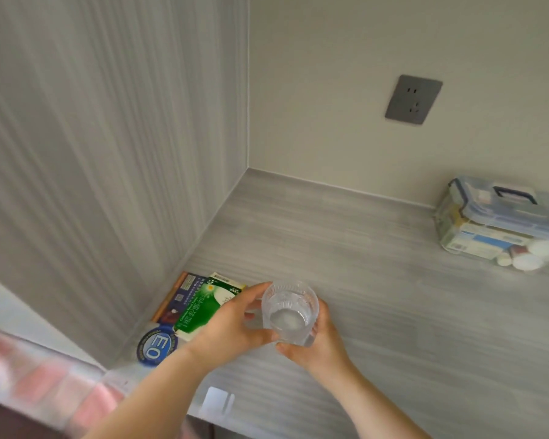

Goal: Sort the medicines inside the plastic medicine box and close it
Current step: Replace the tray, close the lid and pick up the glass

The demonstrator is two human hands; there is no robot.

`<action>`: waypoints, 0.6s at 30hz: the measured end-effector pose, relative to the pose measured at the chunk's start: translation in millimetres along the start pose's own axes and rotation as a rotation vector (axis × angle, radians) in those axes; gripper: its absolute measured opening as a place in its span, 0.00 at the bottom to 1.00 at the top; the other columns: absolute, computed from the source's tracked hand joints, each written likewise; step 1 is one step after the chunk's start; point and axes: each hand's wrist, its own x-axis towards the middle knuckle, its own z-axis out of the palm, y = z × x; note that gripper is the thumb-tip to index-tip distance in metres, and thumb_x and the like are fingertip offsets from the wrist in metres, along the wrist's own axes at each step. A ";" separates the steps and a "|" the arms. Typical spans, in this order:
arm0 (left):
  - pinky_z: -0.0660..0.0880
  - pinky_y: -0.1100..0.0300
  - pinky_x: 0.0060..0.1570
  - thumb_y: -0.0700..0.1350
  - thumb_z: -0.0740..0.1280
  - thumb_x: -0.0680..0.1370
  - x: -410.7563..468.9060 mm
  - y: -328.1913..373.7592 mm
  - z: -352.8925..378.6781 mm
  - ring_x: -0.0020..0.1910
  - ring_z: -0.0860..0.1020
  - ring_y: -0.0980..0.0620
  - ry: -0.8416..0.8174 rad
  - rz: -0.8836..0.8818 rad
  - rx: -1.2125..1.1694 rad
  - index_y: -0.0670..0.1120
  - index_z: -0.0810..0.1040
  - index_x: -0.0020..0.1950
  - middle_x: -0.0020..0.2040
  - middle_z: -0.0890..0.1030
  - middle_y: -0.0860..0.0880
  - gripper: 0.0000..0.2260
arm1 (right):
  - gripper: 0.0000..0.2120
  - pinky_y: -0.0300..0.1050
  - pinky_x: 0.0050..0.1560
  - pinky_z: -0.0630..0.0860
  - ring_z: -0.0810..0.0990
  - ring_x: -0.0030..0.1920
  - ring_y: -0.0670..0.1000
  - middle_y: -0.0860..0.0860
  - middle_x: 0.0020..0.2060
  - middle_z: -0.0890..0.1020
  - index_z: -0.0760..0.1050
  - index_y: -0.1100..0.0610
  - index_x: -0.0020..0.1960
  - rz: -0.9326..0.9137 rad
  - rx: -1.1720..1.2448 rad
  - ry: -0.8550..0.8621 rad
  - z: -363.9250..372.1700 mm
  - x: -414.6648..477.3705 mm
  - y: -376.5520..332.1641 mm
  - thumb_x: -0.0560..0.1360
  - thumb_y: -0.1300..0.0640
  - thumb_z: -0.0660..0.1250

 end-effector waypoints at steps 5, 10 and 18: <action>0.72 0.55 0.60 0.35 0.72 0.67 0.3 1.3 1.9 0.58 0.74 0.51 -0.034 -0.011 0.012 0.55 0.67 0.60 0.56 0.76 0.50 0.28 | 0.32 0.36 0.48 0.74 0.77 0.44 0.31 0.41 0.46 0.76 0.64 0.41 0.50 0.013 0.009 -0.008 -1.0 2.2 12.2 0.59 0.66 0.75; 0.70 0.55 0.62 0.37 0.72 0.67 1.1 -3.6 5.3 0.59 0.73 0.53 -0.028 -0.047 0.034 0.50 0.65 0.66 0.59 0.76 0.50 0.30 | 0.32 0.38 0.49 0.74 0.77 0.46 0.31 0.42 0.47 0.77 0.64 0.40 0.52 0.012 0.043 -0.001 -1.0 3.4 20.6 0.56 0.62 0.75; 0.69 0.78 0.47 0.40 0.73 0.66 3.2 -19.7 10.9 0.51 0.73 0.66 0.008 -0.020 0.039 0.63 0.66 0.56 0.50 0.76 0.63 0.27 | 0.36 0.44 0.53 0.77 0.78 0.45 0.34 0.43 0.45 0.78 0.62 0.43 0.58 0.036 -0.004 -0.032 -2.3 5.3 24.7 0.59 0.64 0.75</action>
